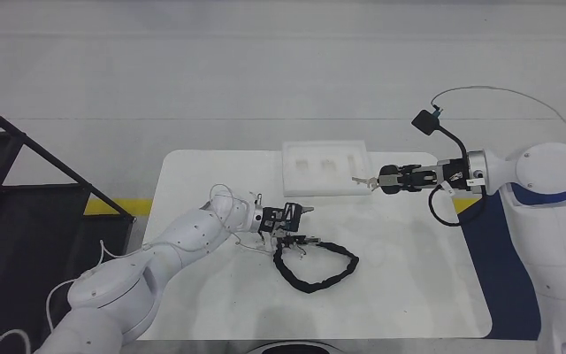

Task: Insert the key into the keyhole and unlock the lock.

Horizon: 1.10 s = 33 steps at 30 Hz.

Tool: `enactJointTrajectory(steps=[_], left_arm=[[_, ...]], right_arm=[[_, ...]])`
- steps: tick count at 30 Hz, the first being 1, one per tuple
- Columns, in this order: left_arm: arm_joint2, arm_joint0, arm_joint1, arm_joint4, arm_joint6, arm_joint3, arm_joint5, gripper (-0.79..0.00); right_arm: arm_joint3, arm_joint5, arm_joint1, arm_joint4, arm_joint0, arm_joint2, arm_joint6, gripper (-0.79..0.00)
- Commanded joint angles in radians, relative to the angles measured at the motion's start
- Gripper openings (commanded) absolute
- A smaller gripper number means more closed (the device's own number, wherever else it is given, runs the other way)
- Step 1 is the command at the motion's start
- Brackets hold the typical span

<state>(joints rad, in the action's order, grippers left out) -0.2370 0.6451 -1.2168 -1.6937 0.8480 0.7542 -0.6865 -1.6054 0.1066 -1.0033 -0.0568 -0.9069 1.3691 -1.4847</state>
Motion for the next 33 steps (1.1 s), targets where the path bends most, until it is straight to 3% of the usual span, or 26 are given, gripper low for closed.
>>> enactJointTrajectory(steps=[1, 4, 7, 27, 28, 30, 33], left_arm=[[0.006, 0.003, -0.012, -0.01, 0.002, -0.013, -0.002, 0.0], [0.008, 0.007, -0.032, 0.003, 0.001, -0.043, -0.021, 0.0], [0.005, 0.006, -0.053, 0.015, -0.004, -0.071, -0.026, -0.114], [0.021, 0.012, -0.138, -0.026, 0.035, -0.226, -0.028, -0.234], [0.022, 0.012, -0.142, -0.028, 0.037, -0.231, -0.027, -0.259], [0.023, 0.011, -0.149, -0.034, 0.042, -0.243, -0.027, -0.382], [0.025, 0.008, -0.158, -0.042, 0.042, -0.263, -0.025, -0.403]], right_arm=[[0.0, 0.0, 0.0, 0.0, 0.0, 0.0, 0.0, -0.785], [0.0, 0.0, 0.0, 0.0, 0.0, 0.0, 0.0, -0.785], [0.0, 0.0, 0.0, 0.0, 0.0, 0.0, 0.0, -0.785], [0.0, 0.0, 0.0, 0.0, 0.0, 0.0, 0.0, -0.785], [0.0, 0.0, 0.0, 0.0, 0.0, 0.0, 0.0, -0.785], [0.0, 0.0, 0.0, 0.0, 0.0, 0.0, 0.0, -0.785], [0.0, 0.0, 0.0, 0.0, 0.0, 0.0, 0.0, -0.785]])
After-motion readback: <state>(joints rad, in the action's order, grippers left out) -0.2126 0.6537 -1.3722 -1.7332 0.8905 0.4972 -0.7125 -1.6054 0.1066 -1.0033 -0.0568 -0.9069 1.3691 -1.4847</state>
